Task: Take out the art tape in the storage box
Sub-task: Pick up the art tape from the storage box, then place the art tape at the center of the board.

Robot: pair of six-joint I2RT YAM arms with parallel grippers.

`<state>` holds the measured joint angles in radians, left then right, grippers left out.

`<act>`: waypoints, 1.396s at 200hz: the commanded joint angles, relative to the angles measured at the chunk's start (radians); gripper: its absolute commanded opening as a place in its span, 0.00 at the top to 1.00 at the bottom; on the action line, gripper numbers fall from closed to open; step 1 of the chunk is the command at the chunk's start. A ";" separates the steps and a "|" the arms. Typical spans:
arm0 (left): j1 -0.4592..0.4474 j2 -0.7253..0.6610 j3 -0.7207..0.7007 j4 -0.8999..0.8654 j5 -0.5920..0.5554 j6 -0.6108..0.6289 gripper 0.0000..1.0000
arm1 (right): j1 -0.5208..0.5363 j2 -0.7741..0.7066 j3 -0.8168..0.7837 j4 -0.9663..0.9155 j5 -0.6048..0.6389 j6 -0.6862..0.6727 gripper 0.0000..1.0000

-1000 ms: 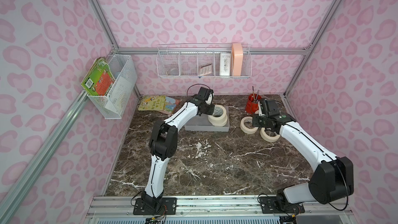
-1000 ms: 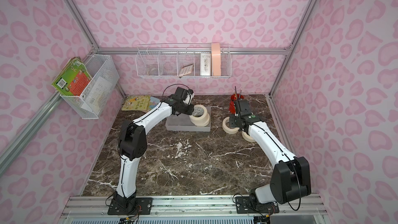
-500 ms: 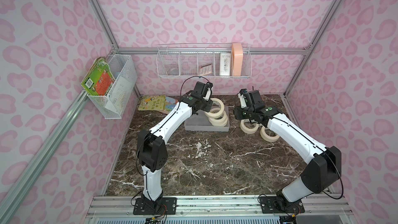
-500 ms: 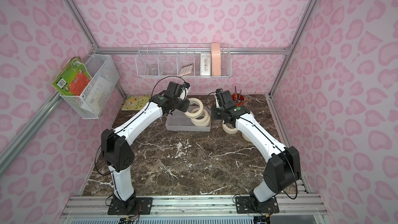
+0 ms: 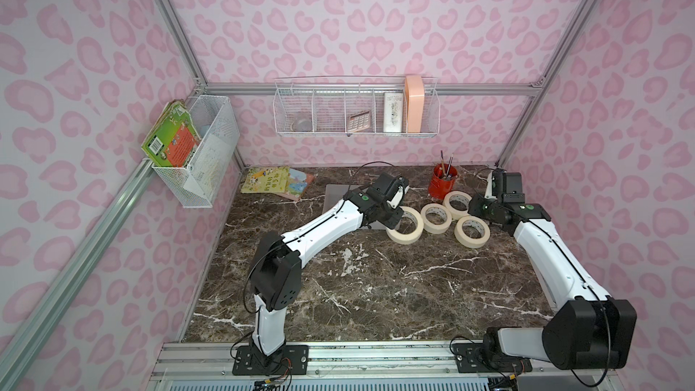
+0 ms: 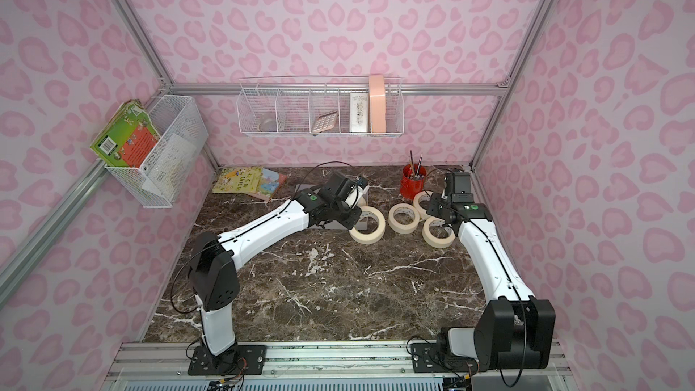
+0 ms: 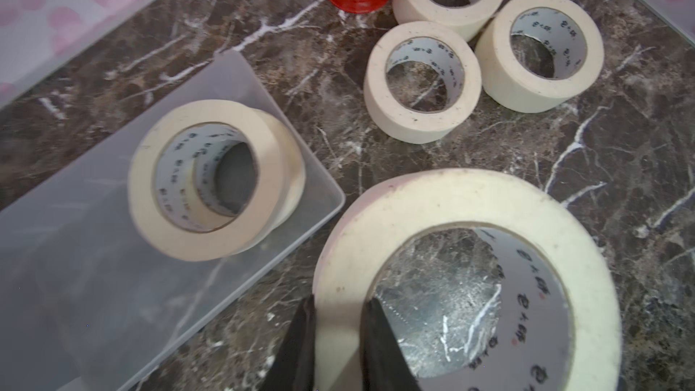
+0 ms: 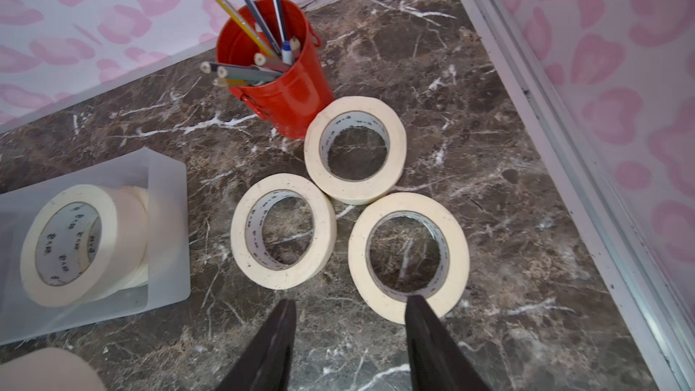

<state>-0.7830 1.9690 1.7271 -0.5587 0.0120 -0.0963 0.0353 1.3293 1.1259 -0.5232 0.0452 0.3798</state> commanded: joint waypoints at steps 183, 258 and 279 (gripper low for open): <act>-0.148 0.409 0.255 0.105 0.010 -0.018 1.00 | -0.098 -0.020 -0.090 0.068 -0.062 -0.042 0.51; -0.148 0.329 0.235 0.112 0.006 0.017 0.46 | 0.095 0.058 -0.053 0.073 -0.008 -0.044 0.48; -0.148 0.264 0.222 0.099 -0.016 0.020 0.34 | 0.152 0.121 -0.007 0.094 -0.029 -0.040 0.48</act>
<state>-0.9306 2.2932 1.9594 -0.4644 0.0238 -0.0978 0.1410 1.3998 1.0771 -0.4633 0.0200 0.3363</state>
